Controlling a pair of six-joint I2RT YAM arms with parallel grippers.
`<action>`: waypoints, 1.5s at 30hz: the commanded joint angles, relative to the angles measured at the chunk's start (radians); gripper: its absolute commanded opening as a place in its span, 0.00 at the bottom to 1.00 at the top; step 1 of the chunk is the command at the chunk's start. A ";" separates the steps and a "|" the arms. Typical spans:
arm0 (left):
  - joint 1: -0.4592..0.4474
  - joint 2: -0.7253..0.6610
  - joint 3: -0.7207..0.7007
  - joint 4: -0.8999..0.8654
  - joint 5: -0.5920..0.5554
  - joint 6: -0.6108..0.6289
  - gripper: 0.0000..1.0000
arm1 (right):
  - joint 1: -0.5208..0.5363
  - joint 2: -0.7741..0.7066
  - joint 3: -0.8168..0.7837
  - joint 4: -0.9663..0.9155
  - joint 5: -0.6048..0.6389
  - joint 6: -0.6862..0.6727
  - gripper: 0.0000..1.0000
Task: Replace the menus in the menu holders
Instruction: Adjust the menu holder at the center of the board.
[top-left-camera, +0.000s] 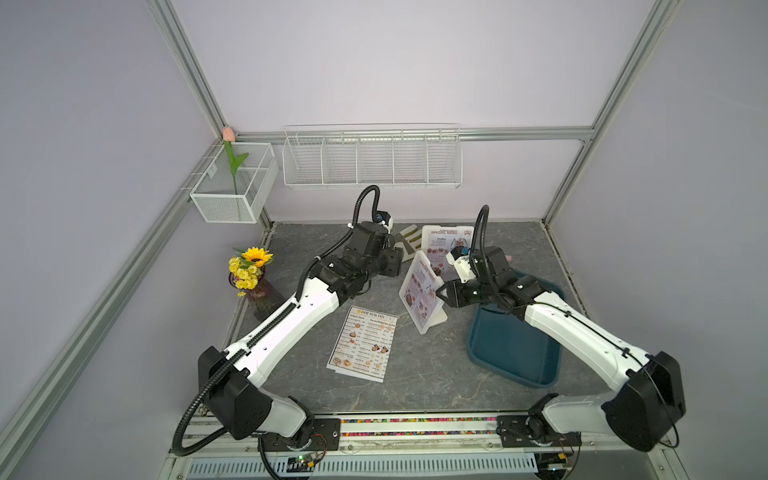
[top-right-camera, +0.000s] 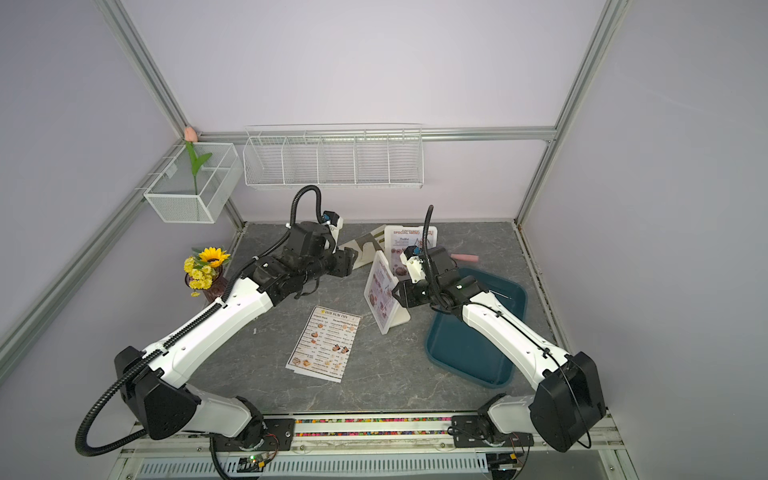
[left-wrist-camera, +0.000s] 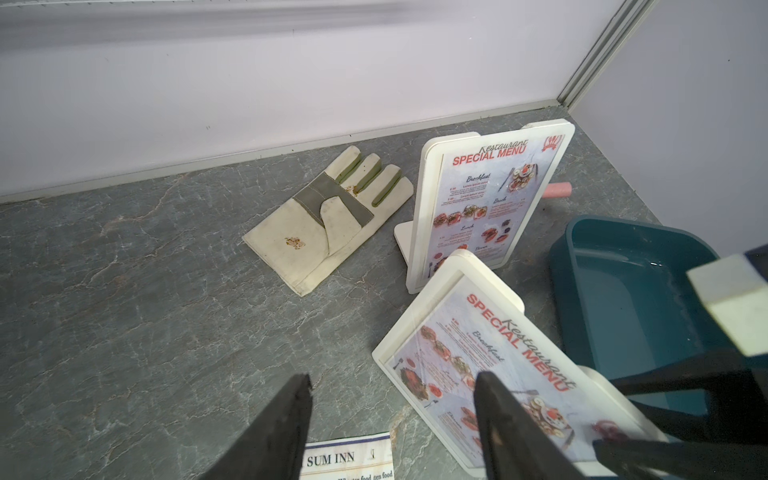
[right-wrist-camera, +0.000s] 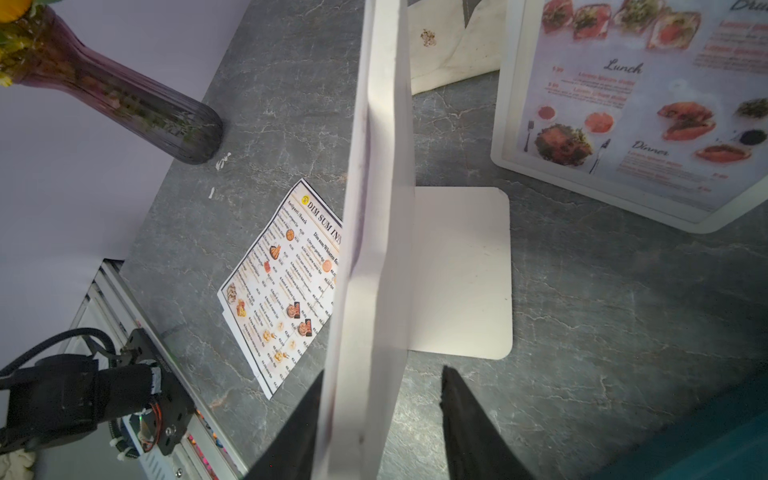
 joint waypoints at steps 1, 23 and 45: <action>0.003 -0.025 -0.012 -0.016 -0.025 0.003 0.65 | 0.007 0.017 0.030 0.025 -0.016 -0.017 0.36; 0.005 -0.051 -0.012 -0.033 -0.067 0.008 0.65 | 0.035 0.174 0.176 0.084 -0.203 -0.259 0.23; 0.004 -0.052 0.006 -0.048 -0.080 0.017 0.65 | 0.037 -0.149 -0.048 0.025 0.043 -0.086 0.55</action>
